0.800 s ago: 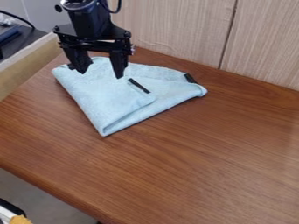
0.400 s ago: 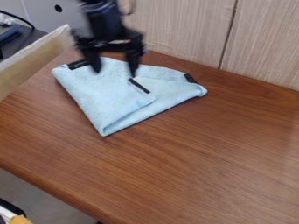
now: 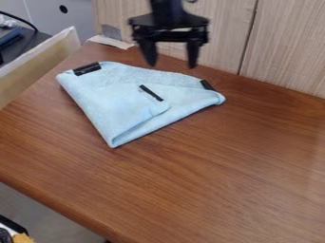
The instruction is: Folded the cloth from top to bottom
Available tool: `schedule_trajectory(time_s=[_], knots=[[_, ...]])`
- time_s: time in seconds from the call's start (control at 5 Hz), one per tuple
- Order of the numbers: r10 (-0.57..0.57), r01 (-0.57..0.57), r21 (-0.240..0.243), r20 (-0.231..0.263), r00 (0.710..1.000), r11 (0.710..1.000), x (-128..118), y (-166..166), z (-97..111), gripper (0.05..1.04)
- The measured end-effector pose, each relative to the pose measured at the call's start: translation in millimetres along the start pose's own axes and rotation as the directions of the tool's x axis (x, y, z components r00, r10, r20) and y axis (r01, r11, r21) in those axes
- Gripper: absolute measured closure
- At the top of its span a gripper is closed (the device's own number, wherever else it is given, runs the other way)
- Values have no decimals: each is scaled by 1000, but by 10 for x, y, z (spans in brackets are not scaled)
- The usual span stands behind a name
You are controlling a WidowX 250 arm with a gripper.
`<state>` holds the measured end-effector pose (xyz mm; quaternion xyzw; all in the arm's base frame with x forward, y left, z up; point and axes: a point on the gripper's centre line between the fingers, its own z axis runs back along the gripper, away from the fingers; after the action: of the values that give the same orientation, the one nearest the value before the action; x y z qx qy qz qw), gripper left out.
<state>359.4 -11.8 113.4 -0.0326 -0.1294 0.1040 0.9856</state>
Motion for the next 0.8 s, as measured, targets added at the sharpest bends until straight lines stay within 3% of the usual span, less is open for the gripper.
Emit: schedule_trajectory(time_s=[0.4,0.8], knots=[[59,-58,60,-16,998,996,219,-237,-350,83],[67,-62,103,-45,997,993,201,-353,-791,84]])
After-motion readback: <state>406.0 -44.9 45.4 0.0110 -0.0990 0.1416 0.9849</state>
